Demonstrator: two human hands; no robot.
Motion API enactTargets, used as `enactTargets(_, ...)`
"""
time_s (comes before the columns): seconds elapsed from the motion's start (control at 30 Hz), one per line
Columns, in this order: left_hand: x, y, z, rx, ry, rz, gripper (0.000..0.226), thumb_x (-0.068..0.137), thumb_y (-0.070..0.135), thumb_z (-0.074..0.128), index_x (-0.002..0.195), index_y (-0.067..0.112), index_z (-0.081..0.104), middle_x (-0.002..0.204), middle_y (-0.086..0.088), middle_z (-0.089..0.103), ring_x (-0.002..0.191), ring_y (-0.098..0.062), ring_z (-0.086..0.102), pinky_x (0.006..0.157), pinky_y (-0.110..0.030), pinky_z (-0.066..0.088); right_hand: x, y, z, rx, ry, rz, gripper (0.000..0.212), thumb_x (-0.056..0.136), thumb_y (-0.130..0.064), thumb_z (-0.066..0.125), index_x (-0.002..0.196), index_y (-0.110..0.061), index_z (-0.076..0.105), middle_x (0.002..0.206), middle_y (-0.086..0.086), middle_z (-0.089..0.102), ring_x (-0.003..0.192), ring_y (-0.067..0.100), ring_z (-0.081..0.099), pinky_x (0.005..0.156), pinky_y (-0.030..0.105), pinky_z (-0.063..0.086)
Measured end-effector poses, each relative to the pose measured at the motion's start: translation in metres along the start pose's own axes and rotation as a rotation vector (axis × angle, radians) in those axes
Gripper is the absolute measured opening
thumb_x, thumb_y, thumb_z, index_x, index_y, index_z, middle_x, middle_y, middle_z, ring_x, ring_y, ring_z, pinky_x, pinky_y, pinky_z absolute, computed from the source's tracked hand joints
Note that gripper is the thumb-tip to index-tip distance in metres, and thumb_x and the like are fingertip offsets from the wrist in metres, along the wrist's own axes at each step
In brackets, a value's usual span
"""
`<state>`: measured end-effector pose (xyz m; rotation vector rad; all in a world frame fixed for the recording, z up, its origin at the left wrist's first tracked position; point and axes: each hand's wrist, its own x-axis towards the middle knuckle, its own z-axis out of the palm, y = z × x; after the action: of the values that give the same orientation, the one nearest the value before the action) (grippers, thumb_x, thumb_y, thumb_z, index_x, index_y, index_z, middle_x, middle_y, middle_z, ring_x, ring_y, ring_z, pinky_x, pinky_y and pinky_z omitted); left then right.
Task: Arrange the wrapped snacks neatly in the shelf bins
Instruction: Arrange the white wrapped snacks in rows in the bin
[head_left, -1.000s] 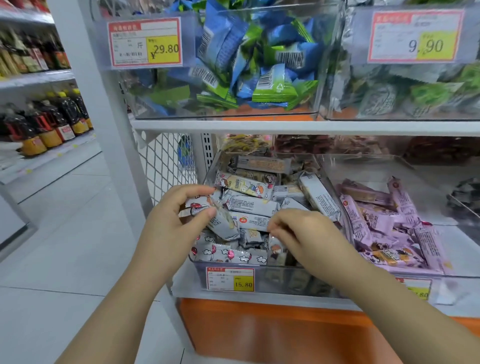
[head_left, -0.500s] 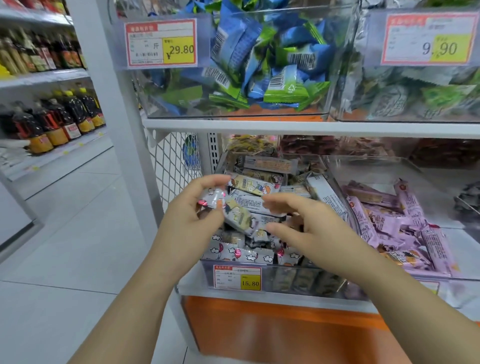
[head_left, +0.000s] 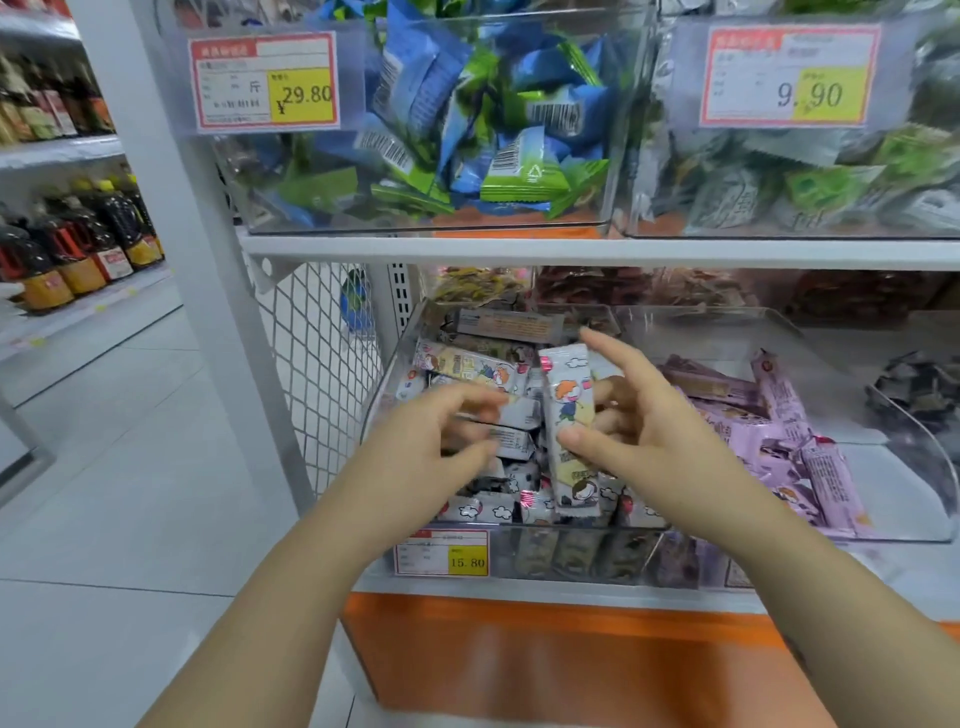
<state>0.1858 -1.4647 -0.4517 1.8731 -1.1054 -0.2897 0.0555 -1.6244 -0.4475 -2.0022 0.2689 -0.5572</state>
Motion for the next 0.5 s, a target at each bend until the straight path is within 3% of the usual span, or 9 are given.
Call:
enactTargets(0.13, -0.001, -0.017, 0.006, 0.435, -0.175, 0.001, 0.020, 0.083, 0.035, 0.066, 0.102, 0.030, 0.067, 0.092, 0.017, 0.059, 0.086, 0.000, 0.057, 0.082, -0.028, 0.050, -0.006, 0.004, -0.010, -0.025, 0.055, 0.021, 0.072, 0.085, -0.014, 0.066, 0.139, -0.043, 0.028, 0.090, -0.006, 0.042, 0.069, 0.014, 0.048, 0.067, 0.029, 0.050)
enactTargets(0.23, -0.001, -0.022, 0.012, 0.500, -0.167, 0.029, 0.014, 0.083, 0.035, 0.066, 0.095, 0.028, 0.068, 0.092, 0.016, 0.058, 0.084, -0.002, 0.057, 0.080, -0.029, 0.050, -0.009, 0.004, -0.008, -0.049, 0.053, 0.025, 0.063, 0.084, -0.011, 0.066, 0.132, -0.038, 0.035, 0.088, -0.008, 0.040, 0.069, 0.011, 0.047, 0.064, 0.026, 0.048)
enactTargets(0.37, 0.000, -0.022, 0.019, 0.518, -0.142, 0.084, 0.004, 0.085, 0.032, 0.064, 0.087, 0.029, 0.062, 0.092, 0.015, 0.055, 0.084, -0.004, 0.055, 0.078, -0.027, 0.048, -0.010, 0.005, -0.006, -0.104, 0.048, 0.010, 0.059, 0.083, -0.010, 0.068, 0.123, -0.037, 0.035, 0.091, -0.003, 0.041, 0.072, 0.021, 0.050, 0.066, 0.027, 0.049)
enactTargets(0.5, -0.002, -0.019, 0.022, 0.573, -0.099, 0.171, 0.012, 0.091, 0.029, 0.054, 0.081, 0.031, 0.048, 0.078, 0.015, 0.056, 0.072, -0.001, 0.053, 0.066, -0.021, 0.041, -0.010, 0.006, -0.006, -0.160, 0.053, -0.009, 0.062, 0.084, -0.012, 0.068, 0.124, -0.040, 0.031, 0.096, -0.004, 0.042, 0.078, 0.024, 0.055, 0.070, 0.023, 0.049)
